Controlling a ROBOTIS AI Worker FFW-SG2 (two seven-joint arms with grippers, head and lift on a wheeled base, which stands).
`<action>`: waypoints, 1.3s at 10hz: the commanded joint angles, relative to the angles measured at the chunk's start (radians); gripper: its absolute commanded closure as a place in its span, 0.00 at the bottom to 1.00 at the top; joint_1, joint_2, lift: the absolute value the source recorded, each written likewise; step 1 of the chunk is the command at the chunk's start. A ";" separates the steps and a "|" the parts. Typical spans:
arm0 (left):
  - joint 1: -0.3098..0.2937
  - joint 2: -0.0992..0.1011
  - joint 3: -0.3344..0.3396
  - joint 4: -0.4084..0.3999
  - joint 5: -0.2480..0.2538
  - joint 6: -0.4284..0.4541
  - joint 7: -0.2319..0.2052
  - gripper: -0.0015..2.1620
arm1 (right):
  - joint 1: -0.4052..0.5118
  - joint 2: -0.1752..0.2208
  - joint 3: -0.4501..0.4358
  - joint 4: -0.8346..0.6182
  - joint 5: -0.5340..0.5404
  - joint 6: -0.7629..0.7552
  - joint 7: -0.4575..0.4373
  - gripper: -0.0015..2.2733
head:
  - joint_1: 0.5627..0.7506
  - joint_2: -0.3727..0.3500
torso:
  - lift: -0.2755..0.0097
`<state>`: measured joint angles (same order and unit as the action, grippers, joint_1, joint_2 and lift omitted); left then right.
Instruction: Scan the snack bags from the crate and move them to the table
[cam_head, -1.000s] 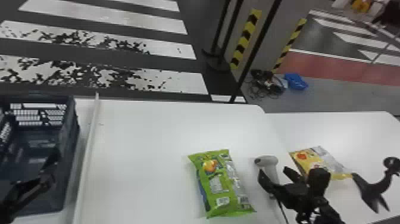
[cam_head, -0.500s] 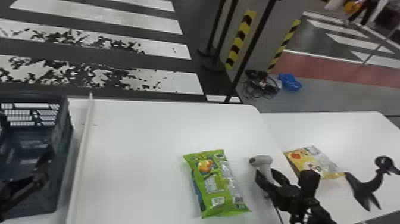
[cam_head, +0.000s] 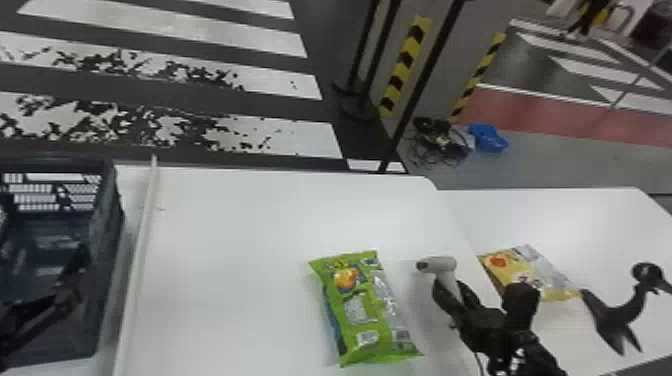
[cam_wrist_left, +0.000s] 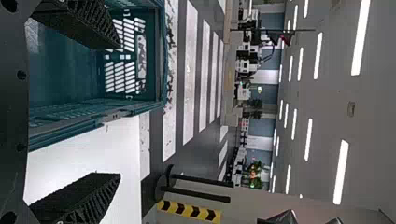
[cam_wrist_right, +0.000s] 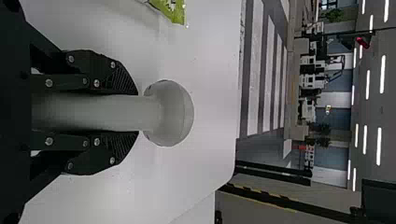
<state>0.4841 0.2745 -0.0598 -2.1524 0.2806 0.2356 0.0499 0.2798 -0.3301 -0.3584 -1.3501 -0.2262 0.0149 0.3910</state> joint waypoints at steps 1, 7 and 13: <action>-0.002 0.002 0.000 0.000 0.000 0.000 0.001 0.00 | 0.055 0.020 -0.022 -0.090 -0.027 0.018 -0.009 0.94 | 0.70 0.04 | 0.63; -0.013 0.008 0.000 -0.004 0.015 -0.003 0.001 0.00 | 0.282 0.131 -0.123 -0.380 -0.113 -0.006 -0.038 0.94 | 0.70 0.03 | 0.63; -0.002 0.006 0.000 -0.007 0.019 -0.040 0.001 0.00 | 0.478 0.210 -0.143 -0.560 -0.190 -0.006 -0.035 0.94 | 0.70 0.03 | 0.63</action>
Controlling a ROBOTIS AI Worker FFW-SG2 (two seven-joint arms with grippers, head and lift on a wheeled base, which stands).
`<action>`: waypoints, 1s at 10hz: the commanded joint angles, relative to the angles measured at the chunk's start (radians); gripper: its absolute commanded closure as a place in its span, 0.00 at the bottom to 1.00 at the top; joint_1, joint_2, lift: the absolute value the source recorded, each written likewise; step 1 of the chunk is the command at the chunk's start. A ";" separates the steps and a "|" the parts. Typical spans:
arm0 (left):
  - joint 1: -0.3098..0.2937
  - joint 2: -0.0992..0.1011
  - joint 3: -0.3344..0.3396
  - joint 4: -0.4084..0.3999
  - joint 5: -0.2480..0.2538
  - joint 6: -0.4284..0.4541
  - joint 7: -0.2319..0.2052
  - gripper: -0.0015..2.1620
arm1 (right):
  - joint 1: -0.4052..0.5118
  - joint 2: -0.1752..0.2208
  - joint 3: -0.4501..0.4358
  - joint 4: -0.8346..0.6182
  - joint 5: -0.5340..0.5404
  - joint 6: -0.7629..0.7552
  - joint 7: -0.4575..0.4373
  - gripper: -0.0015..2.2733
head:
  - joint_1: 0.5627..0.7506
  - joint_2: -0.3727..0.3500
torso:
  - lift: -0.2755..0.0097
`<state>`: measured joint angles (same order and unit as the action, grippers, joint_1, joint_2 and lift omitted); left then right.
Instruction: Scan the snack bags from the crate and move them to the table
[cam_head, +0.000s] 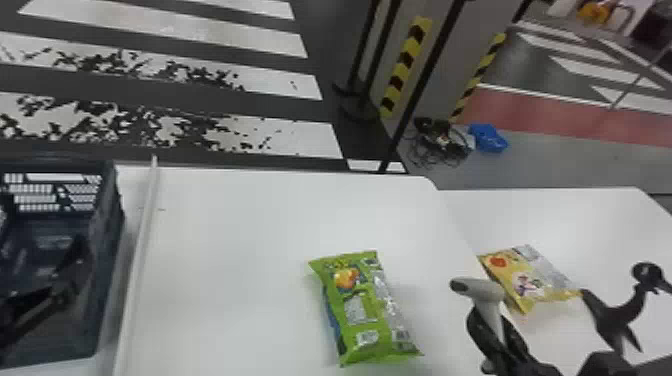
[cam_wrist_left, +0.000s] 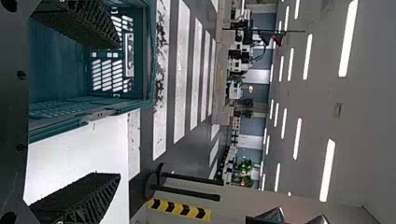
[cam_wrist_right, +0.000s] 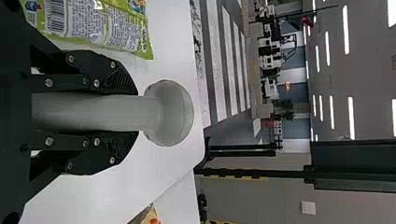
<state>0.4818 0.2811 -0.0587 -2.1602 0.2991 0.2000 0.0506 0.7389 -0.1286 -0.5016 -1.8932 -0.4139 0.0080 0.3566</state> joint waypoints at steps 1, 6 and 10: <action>0.005 0.000 -0.001 0.000 0.000 -0.010 0.000 0.00 | 0.054 0.027 0.003 -0.046 -0.005 -0.002 0.001 0.94 | 0.70 0.03 | 0.63; 0.009 0.000 -0.003 0.002 0.009 -0.035 -0.003 0.00 | 0.166 0.089 0.075 -0.109 -0.019 -0.015 0.018 0.94 | 0.70 0.08 | 0.63; 0.011 0.001 0.000 0.006 0.025 -0.047 -0.009 0.00 | 0.204 0.096 0.147 -0.126 0.024 -0.049 0.018 0.94 | 0.70 0.17 | 0.63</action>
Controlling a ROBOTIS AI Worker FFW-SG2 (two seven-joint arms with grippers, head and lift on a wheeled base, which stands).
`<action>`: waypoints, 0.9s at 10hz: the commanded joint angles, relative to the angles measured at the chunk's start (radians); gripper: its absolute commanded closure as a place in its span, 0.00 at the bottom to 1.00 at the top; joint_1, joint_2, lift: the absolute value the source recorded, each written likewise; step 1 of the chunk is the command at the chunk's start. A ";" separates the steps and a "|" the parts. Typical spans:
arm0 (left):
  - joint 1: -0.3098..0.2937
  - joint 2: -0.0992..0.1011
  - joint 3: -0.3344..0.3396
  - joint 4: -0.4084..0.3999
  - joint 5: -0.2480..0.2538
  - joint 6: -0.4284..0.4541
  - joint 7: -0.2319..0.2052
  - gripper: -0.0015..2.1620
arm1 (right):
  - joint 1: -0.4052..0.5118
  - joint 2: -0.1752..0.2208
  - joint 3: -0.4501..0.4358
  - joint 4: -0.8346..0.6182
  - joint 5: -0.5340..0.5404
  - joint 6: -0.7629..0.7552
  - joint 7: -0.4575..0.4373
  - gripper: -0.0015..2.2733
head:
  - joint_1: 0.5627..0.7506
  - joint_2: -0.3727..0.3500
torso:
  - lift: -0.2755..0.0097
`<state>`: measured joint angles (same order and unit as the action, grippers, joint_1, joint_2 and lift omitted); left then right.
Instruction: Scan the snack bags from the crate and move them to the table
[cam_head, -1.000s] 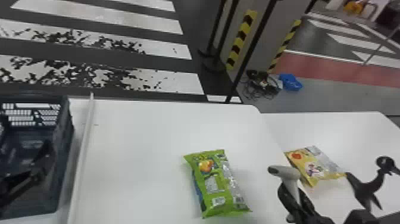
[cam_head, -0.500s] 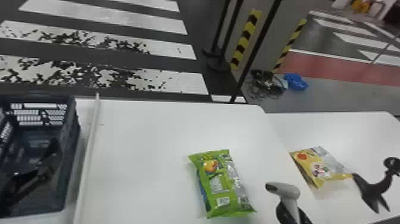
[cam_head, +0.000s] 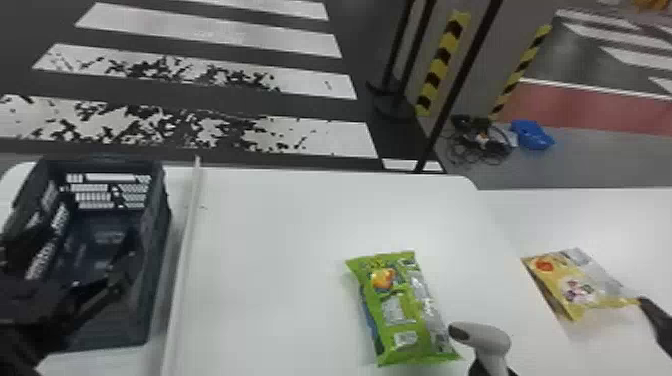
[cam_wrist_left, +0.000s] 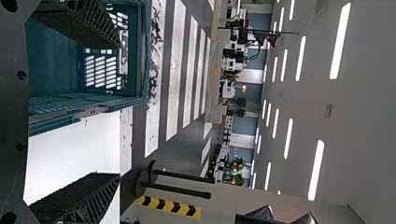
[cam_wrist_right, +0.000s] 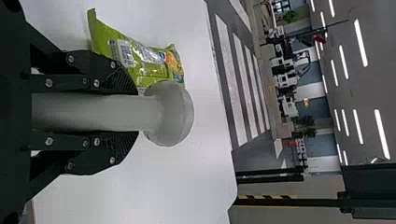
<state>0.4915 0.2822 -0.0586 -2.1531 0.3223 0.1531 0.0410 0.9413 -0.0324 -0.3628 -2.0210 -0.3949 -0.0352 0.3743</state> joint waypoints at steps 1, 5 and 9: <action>0.005 0.000 0.000 -0.001 0.001 0.000 -0.006 0.00 | 0.002 0.000 0.019 0.011 0.017 -0.018 0.000 0.94 | 0.70 0.19 | 0.63; 0.018 -0.003 -0.001 -0.005 0.001 0.000 -0.013 0.00 | -0.019 -0.009 0.041 0.077 0.037 -0.079 0.000 0.94 | 0.70 0.21 | 0.63; 0.028 -0.011 0.002 -0.008 0.001 0.000 -0.018 0.00 | -0.058 -0.026 0.070 0.133 0.057 -0.091 0.000 0.94 | 0.70 0.21 | 0.63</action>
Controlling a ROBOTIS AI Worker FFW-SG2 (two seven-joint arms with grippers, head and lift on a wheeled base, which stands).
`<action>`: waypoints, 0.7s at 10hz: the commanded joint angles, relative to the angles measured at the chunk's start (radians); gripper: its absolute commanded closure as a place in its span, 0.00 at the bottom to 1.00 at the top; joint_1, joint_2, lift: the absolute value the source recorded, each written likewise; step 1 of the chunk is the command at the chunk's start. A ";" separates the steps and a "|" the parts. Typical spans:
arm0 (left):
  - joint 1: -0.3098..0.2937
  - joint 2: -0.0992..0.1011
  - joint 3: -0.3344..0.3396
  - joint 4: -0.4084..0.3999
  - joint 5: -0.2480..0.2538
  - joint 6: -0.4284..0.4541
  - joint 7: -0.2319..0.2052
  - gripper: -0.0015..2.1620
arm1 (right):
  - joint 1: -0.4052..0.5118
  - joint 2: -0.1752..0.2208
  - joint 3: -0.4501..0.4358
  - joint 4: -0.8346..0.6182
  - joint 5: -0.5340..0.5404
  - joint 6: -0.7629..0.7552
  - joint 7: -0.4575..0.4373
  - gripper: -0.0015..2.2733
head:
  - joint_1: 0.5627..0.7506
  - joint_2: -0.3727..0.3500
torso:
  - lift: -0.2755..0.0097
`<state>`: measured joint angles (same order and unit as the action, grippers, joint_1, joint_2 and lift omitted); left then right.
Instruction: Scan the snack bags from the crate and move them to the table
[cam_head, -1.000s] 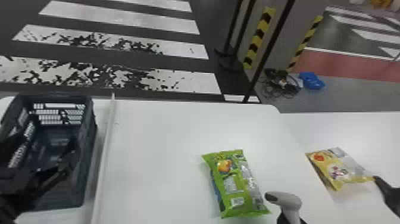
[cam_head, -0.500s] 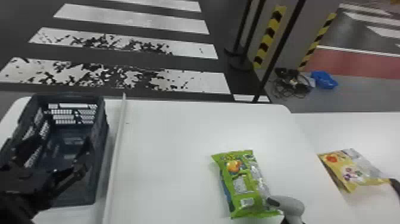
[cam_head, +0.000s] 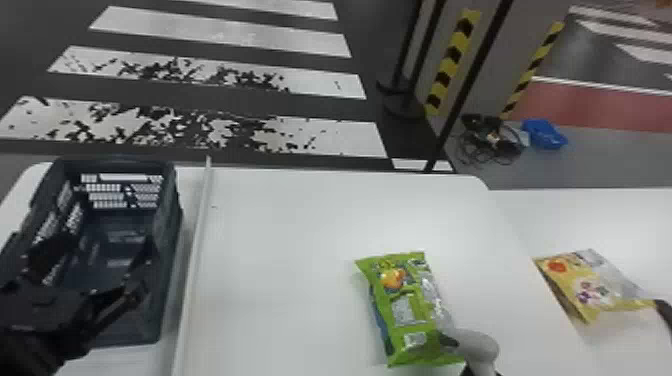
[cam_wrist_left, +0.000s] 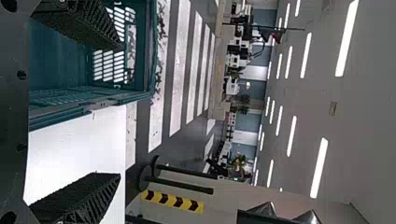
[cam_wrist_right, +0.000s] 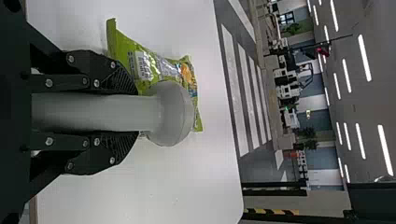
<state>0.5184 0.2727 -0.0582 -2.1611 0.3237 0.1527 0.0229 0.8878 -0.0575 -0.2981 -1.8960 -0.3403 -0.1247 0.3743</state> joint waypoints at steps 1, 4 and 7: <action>0.005 -0.003 0.004 -0.002 0.000 0.000 0.000 0.00 | -0.007 -0.004 0.014 0.018 0.006 -0.017 0.000 0.94 | 0.70 0.22 | 0.63; 0.006 -0.004 0.008 -0.002 0.000 0.000 -0.001 0.00 | -0.015 -0.010 0.022 0.040 0.004 -0.026 0.000 0.94 | 0.70 0.24 | 0.63; 0.008 -0.004 0.008 -0.002 0.000 0.000 -0.003 0.00 | -0.020 -0.012 0.025 0.054 0.006 -0.039 0.000 0.94 | 0.70 0.24 | 0.63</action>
<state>0.5252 0.2684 -0.0506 -2.1623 0.3236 0.1527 0.0200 0.8671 -0.0692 -0.2731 -1.8429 -0.3342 -0.1627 0.3743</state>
